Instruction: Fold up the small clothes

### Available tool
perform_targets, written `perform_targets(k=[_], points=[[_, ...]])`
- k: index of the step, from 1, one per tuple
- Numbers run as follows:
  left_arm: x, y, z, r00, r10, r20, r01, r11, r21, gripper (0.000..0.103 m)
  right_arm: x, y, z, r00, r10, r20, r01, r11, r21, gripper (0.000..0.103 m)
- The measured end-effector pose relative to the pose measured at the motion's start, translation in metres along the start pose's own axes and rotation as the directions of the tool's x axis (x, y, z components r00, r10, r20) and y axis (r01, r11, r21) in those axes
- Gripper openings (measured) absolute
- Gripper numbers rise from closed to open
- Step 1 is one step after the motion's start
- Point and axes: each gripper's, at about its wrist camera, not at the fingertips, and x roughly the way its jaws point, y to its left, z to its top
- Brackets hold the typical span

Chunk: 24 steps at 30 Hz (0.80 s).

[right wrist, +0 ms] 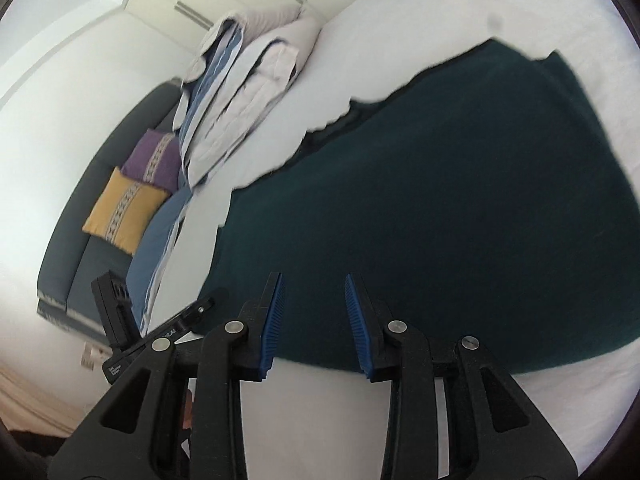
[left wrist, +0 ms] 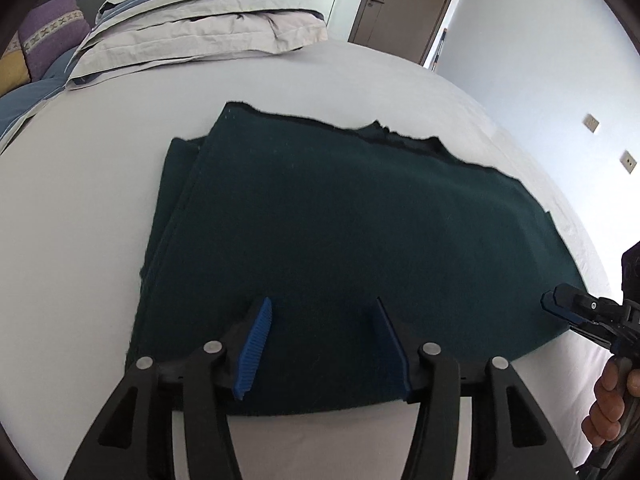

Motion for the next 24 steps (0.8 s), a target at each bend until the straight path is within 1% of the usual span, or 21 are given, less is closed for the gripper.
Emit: perform_targets(k=[1,2,3,4,6,9,12,13,14,15,16,17,20,21,23,24], points=[[0.001,0.003,-0.003,1.000,-0.008,0.003,0.008,1.000,-0.007,0.056,0.006,-0.005,-0.007,0.999,-0.035,-0.020,0.035,0.999,0.014,0.031],[0.001,0.007,-0.005,1.000,-0.020,0.010,0.021,1.000,-0.014,0.055,0.006,-0.013,-0.011,0.999,-0.033,-0.020,0.034,0.999,0.036,0.029],[-0.001,0.013,-0.005,1.000,-0.028,0.011,0.028,0.999,-0.024,0.054,0.003,-0.019,-0.015,1.000,-0.015,-0.001,0.015,0.998,0.063,0.029],[-0.002,0.016,-0.004,0.999,-0.030,0.010,0.031,0.999,-0.032,0.052,-0.005,-0.028,-0.018,1.000,-0.014,0.028,0.012,0.995,0.100,0.029],[-0.005,0.024,-0.005,0.999,-0.039,0.008,0.039,0.998,-0.044,0.050,-0.025,-0.046,-0.024,0.995,-0.041,0.087,0.027,0.987,0.160,0.029],[-0.008,0.037,-0.008,0.998,-0.055,0.012,0.056,0.996,-0.065,0.046,-0.058,-0.072,-0.035,0.983,-0.094,0.158,0.049,0.964,0.263,0.028],[-0.018,0.042,-0.012,0.998,-0.059,0.014,0.060,0.993,-0.101,0.045,-0.086,-0.079,-0.045,0.967,-0.163,0.198,0.096,0.946,0.309,0.029],[-0.020,0.040,-0.013,0.998,-0.055,0.014,0.056,0.993,-0.105,0.045,-0.090,-0.076,-0.046,0.963,-0.170,0.209,0.098,0.943,0.317,0.029],[-0.024,0.038,-0.013,0.998,-0.054,0.016,0.055,0.993,-0.108,0.048,-0.096,-0.072,-0.047,0.963,-0.156,0.221,0.080,0.945,0.316,0.031],[-0.027,0.035,-0.013,0.998,-0.060,0.023,0.062,0.992,-0.111,0.050,-0.095,-0.063,-0.047,0.966,-0.120,0.228,0.048,0.953,0.300,0.031],[-0.031,0.031,-0.013,0.997,-0.067,0.032,0.070,0.991,-0.110,0.055,-0.090,-0.052,-0.046,0.972,-0.079,0.223,0.015,0.961,0.276,0.031],[-0.032,0.027,-0.013,0.997,-0.070,0.038,0.074,0.992,-0.106,0.058,-0.081,-0.042,-0.042,0.976,-0.045,0.211,-0.011,0.967,0.255,0.031],[-0.028,0.019,-0.014,0.997,-0.078,0.023,0.080,0.992,-0.095,0.059,-0.039,-0.003,-0.039,0.990,0.060,0.129,-0.085,0.977,0.198,0.031],[-0.026,0.017,-0.016,0.997,-0.075,0.016,0.077,0.993,-0.089,0.059,-0.023,0.004,-0.039,0.991,0.091,0.102,-0.110,0.974,0.196,0.031],[-0.021,0.012,-0.019,0.999,-0.042,-0.001,0.042,0.998,-0.057,0.060,0.006,0.010,-0.042,0.990,0.129,0.058,-0.138,0.967,0.214,0.031],[-0.017,0.010,-0.021,1.000,-0.019,-0.019,0.018,0.999,-0.035,0.060,0.019,0.012,-0.043,0.991,0.128,0.036,-0.133,0.964,0.230,0.031]])
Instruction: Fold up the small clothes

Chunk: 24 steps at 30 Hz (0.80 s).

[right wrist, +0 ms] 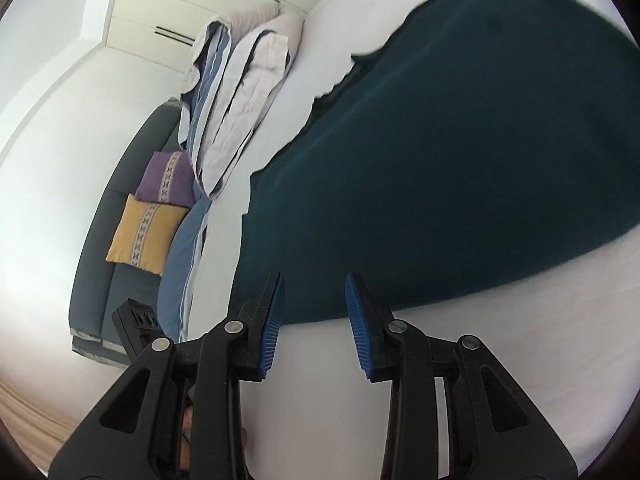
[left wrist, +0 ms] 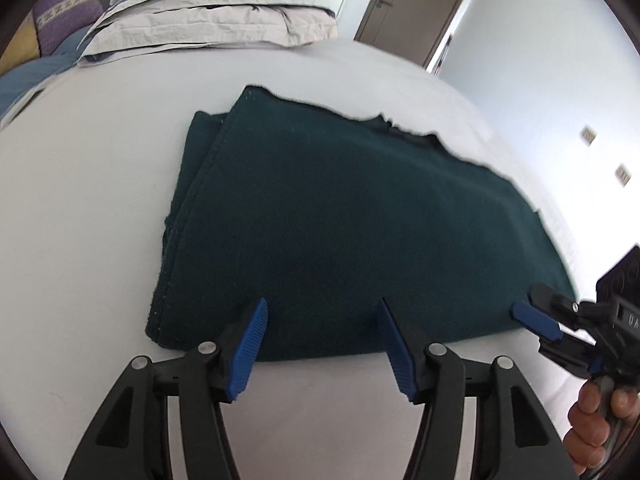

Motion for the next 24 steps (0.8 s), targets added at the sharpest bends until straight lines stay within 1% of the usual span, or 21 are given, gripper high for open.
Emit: perform_targets(k=[1,2,4,6,9,11,14,16,17,18,19,21,22,24], points=[[0.003,0.000,-0.002,1.000,0.009,-0.004,-0.009,1.000,0.014,0.060,0.010,-0.004,-0.002,1.000,-0.006,-0.016,0.006,1.000,0.018,0.031],[0.003,0.000,-0.002,1.000,0.008,0.000,-0.008,1.000,0.017,0.060,0.016,-0.008,-0.003,1.000,-0.016,-0.018,0.017,0.999,0.029,0.029],[0.004,0.001,-0.002,1.000,0.009,-0.004,-0.009,1.000,0.019,0.060,0.012,-0.015,-0.006,1.000,0.002,0.003,-0.002,0.999,0.048,0.029],[0.005,0.001,-0.002,1.000,0.016,-0.007,-0.015,1.000,0.025,0.060,-0.003,-0.025,-0.011,0.999,-0.012,0.041,0.009,0.998,0.064,0.029],[0.006,-0.002,-0.004,1.000,0.029,-0.004,-0.029,0.999,0.040,0.061,-0.041,-0.047,-0.011,0.990,-0.073,0.124,0.060,0.993,0.103,0.029],[0.007,-0.003,-0.004,1.000,0.031,-0.002,-0.031,0.999,0.043,0.061,-0.080,-0.067,-0.009,0.973,-0.118,0.200,0.089,0.985,0.150,0.029],[0.007,-0.002,-0.005,0.999,0.033,-0.003,-0.033,0.998,0.045,0.062,-0.143,-0.097,-0.014,0.934,-0.180,0.310,0.109,0.966,0.233,0.030],[0.008,-0.003,-0.005,0.999,0.038,-0.003,-0.038,0.998,0.051,0.063,-0.185,-0.115,-0.021,0.904,-0.223,0.364,0.122,0.952,0.281,0.042],[0.008,-0.004,-0.005,0.999,0.042,-0.003,-0.041,0.998,0.055,0.063,-0.202,-0.121,-0.027,0.885,-0.248,0.394,0.129,0.944,0.305,0.052],[0.008,-0.005,-0.005,0.999,0.046,-0.002,-0.046,0.997,0.059,0.063,-0.217,-0.126,-0.032,0.871,-0.254,0.421,0.121,0.941,0.317,0.053],[0.008,-0.005,-0.006,0.999,0.049,-0.001,-0.049,0.997,0.062,0.064,-0.227,-0.129,-0.037,0.862,-0.253,0.440,0.111,0.940,0.323,0.053],[0.009,-0.007,-0.006,0.998,0.057,0.000,-0.057,0.996,0.069,0.065,-0.243,-0.133,-0.047,0.852,-0.259,0.454,0.110,0.938,0.329,0.054],[0.010,-0.008,-0.006,0.998,0.060,0.000,-0.059,0.996,0.071,0.066,-0.247,-0.133,-0.052,0.851,-0.264,0.455,0.118,0.939,0.324,0.054],[0.010,-0.008,-0.007,0.998,0.063,0.001,-0.063,0.995,0.072,0.066,-0.253,-0.135,-0.055,0.857,-0.263,0.444,0.127,0.942,0.311,0.054]])
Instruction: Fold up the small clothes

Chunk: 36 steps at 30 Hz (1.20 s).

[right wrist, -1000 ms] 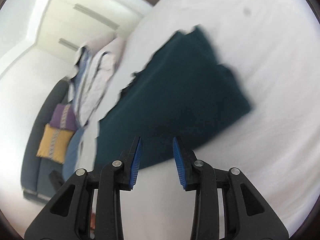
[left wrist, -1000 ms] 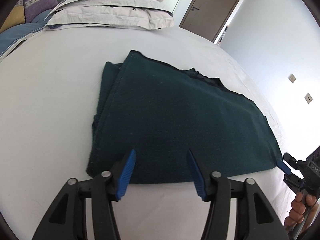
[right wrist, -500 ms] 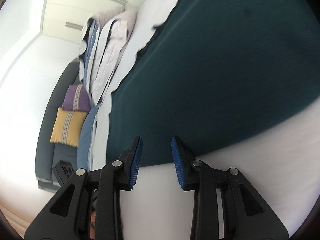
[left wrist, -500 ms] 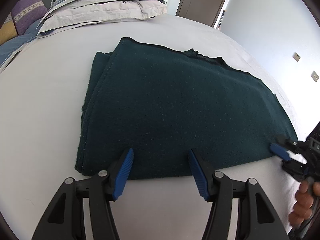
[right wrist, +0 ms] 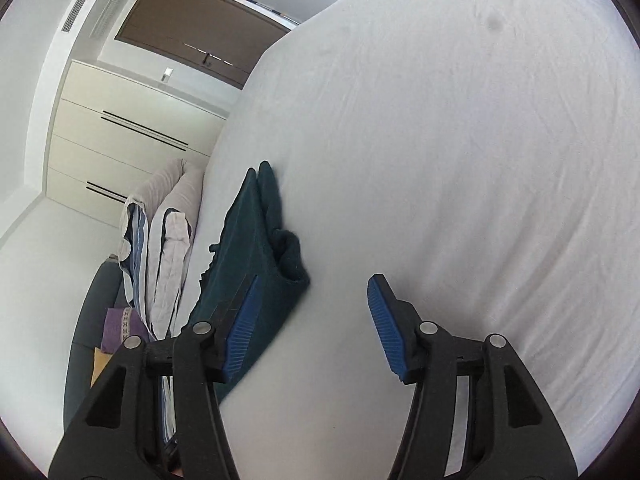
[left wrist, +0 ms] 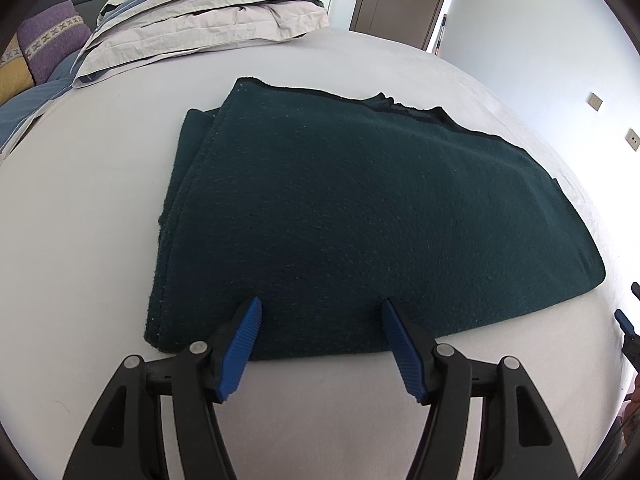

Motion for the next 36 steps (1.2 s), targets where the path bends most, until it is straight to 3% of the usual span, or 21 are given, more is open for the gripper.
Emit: perform_targets(k=[10,16,21,26,30,36], points=[[0.001,0.000,0.001,1.000,0.006,-0.002,-0.006,1.000,0.005,0.066,0.033,0.036,-0.028,0.996,0.040,-0.086,-0.043,0.998,-0.038,0.054],[-0.001,0.000,0.001,1.000,0.002,-0.006,-0.002,1.000,0.001,0.066,0.048,0.041,-0.029,0.996,0.021,-0.088,-0.024,0.999,-0.027,0.054],[-0.019,0.002,0.012,0.998,-0.059,0.015,0.060,0.995,-0.073,0.066,0.056,0.040,-0.027,0.997,-0.002,-0.080,0.002,1.000,0.002,0.053],[-0.025,-0.013,0.038,0.988,-0.144,0.051,0.147,0.986,-0.081,0.066,0.072,0.049,-0.027,0.997,-0.023,-0.073,0.024,1.000,0.013,0.054],[-0.013,-0.034,0.059,0.983,-0.176,0.060,0.179,0.982,-0.053,0.066,0.083,0.053,-0.023,0.997,-0.032,-0.075,0.033,0.999,0.019,0.054],[0.023,-0.043,0.073,0.977,-0.212,-0.003,0.211,0.973,-0.098,0.065,0.099,0.056,-0.011,0.996,0.007,-0.089,-0.002,0.998,0.058,0.054]])
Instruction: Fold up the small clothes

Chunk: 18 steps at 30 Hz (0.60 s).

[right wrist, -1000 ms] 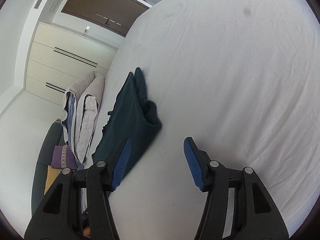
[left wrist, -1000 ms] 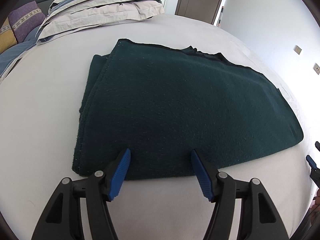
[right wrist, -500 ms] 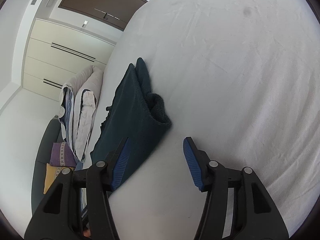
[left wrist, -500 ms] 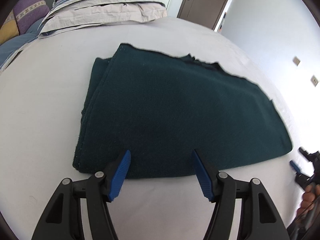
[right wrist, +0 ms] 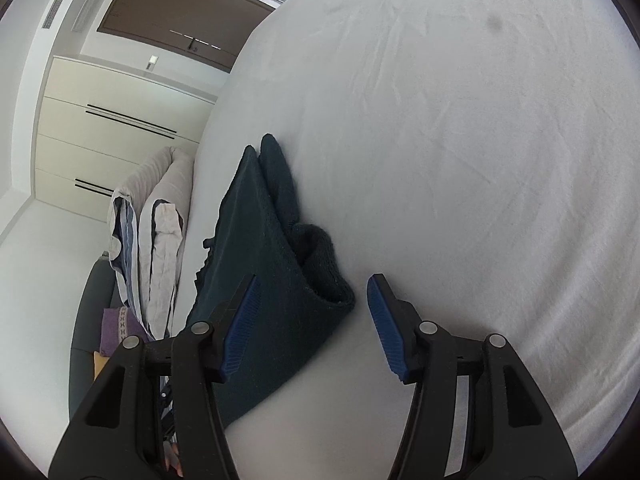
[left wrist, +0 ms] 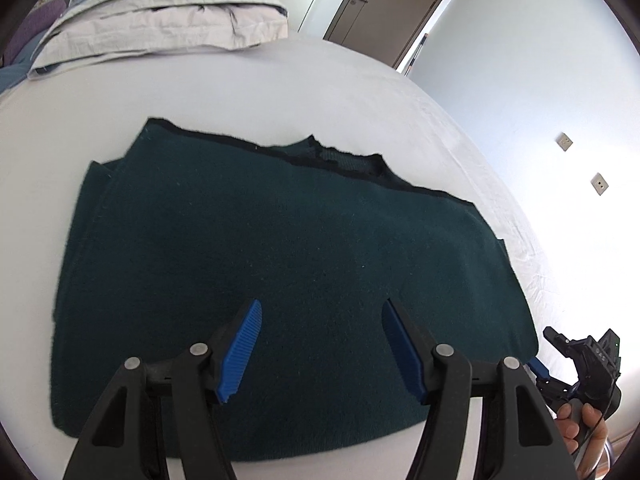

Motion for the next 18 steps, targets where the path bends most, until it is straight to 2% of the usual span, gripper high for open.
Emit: perform_targets(k=[4,9,15,16,18], points=[[0.015,0.000,-0.004,1.000,0.013,-0.025,-0.013,1.000,0.017,0.065,0.019,0.011,0.004,0.999,-0.003,-0.033,0.002,0.999,-0.038,0.054],[0.020,0.005,-0.011,1.000,0.007,-0.021,-0.006,0.999,0.043,0.066,0.041,0.016,0.020,0.996,0.038,-0.079,-0.039,0.999,-0.001,0.054],[0.025,0.004,-0.014,1.000,0.012,-0.016,-0.011,0.999,0.046,0.066,0.070,0.039,0.022,0.994,0.038,-0.098,-0.044,0.997,-0.060,0.056],[0.025,0.005,-0.015,1.000,0.009,-0.017,-0.009,0.999,0.048,0.066,0.075,0.042,0.023,0.994,0.043,-0.097,-0.050,0.997,-0.067,0.052],[0.024,0.009,-0.014,1.000,-0.005,-0.021,0.006,0.999,0.042,0.066,0.085,0.043,0.024,0.995,0.032,-0.099,-0.039,0.997,-0.065,0.032]])
